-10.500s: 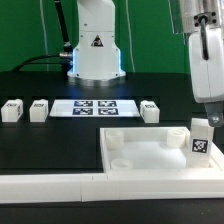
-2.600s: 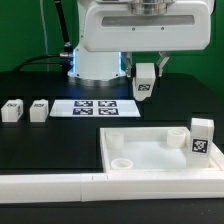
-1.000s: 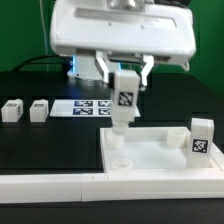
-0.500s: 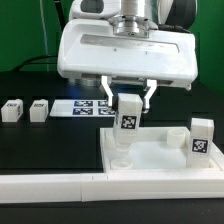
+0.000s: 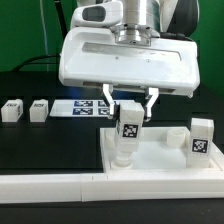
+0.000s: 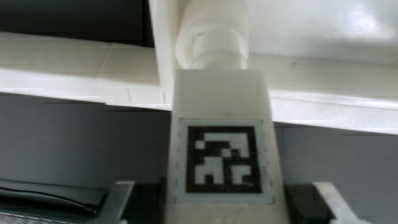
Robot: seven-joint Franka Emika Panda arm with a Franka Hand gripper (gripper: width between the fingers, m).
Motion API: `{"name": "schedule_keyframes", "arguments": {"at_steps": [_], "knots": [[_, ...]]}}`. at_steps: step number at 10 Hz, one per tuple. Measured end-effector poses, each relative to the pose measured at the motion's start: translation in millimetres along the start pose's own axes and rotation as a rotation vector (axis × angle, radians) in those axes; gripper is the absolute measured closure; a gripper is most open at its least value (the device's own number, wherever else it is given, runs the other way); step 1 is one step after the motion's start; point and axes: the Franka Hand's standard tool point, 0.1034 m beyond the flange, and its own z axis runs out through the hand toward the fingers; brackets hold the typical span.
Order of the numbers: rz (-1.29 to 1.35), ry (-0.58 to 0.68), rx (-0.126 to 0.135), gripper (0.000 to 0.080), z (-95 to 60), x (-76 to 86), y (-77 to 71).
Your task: Assemble square table
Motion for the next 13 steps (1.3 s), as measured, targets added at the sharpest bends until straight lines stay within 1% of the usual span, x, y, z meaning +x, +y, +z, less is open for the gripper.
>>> {"name": "schedule_keyframes", "arguments": {"at_steps": [4,7,8,9,10,11,12,13], "knots": [[-0.003,-0.021,-0.002,0.0509,9.1,-11.7,-0.6],[0.003,-0.018,-0.004,0.0509,11.0,-10.9,-1.3],[0.003,-0.023,-0.004,0.0425,11.5,-12.1,-1.4],[0.003,-0.023,-0.004,0.0425,11.5,-12.2,-1.4],[0.003,-0.023,-0.004,0.0247,11.5,-12.3,-1.4],[0.003,-0.024,-0.004,0.0180,11.5,-12.3,-1.4],[0.003,-0.024,-0.004,0.0180,11.5,-12.3,-1.4],[0.003,-0.024,-0.004,0.0156,11.6,-12.4,-1.4]]}}
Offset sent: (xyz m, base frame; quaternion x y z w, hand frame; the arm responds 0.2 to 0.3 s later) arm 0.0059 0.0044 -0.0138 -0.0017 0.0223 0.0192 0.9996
